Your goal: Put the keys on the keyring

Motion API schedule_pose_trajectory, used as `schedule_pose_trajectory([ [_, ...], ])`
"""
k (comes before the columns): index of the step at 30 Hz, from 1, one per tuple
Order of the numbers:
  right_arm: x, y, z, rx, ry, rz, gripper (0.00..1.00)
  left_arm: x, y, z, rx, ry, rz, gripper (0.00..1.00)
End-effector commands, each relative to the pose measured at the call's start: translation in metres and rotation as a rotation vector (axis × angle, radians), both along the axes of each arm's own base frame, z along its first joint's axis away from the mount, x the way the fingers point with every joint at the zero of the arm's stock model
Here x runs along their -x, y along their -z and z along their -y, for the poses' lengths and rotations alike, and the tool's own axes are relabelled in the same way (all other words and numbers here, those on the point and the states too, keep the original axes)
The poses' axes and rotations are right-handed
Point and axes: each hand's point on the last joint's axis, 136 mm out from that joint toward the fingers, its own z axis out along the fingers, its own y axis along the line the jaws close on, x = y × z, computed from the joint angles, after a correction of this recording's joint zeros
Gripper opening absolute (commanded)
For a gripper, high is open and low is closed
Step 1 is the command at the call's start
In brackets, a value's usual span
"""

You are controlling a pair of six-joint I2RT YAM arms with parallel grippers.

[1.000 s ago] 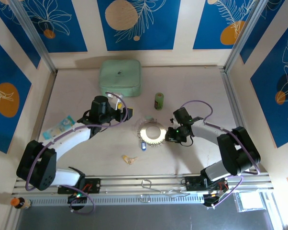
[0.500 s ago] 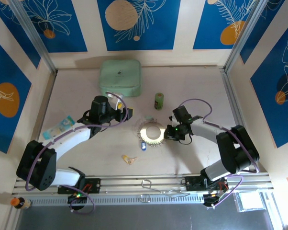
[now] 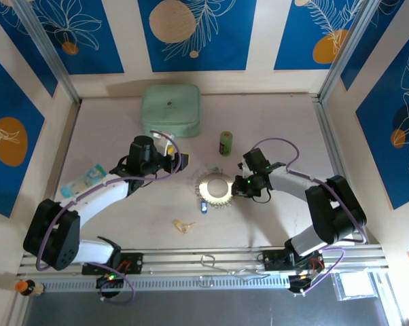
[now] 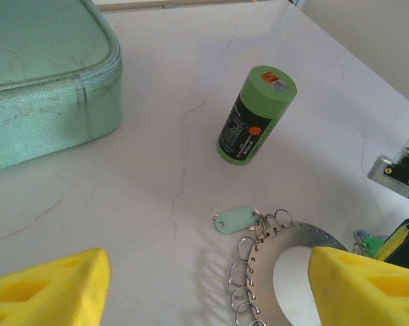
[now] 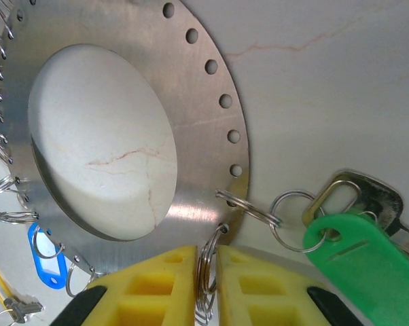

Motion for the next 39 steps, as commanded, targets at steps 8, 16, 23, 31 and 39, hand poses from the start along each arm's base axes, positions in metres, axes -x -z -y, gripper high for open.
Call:
schedule_pose_trajectory([
  [8,0.034,-0.010,0.008,0.021,0.015,-0.068,0.31,-0.002,-0.024,0.000,0.025,0.017,0.069,0.75],
  [16,0.035,-0.001,-0.006,-0.045,0.022,-0.090,0.27,-0.002,-0.022,0.001,0.025,0.020,0.063,0.75],
  [23,0.031,0.006,-0.012,-0.057,0.023,-0.098,0.24,-0.001,-0.022,0.000,0.022,0.019,0.066,0.75],
  [31,0.032,0.013,-0.010,-0.042,0.028,-0.109,0.23,-0.001,-0.023,0.000,0.021,0.019,0.069,0.75],
  [39,0.027,0.011,-0.011,-0.047,0.036,-0.090,0.14,-0.001,-0.022,0.000,0.021,0.018,0.067,0.75],
])
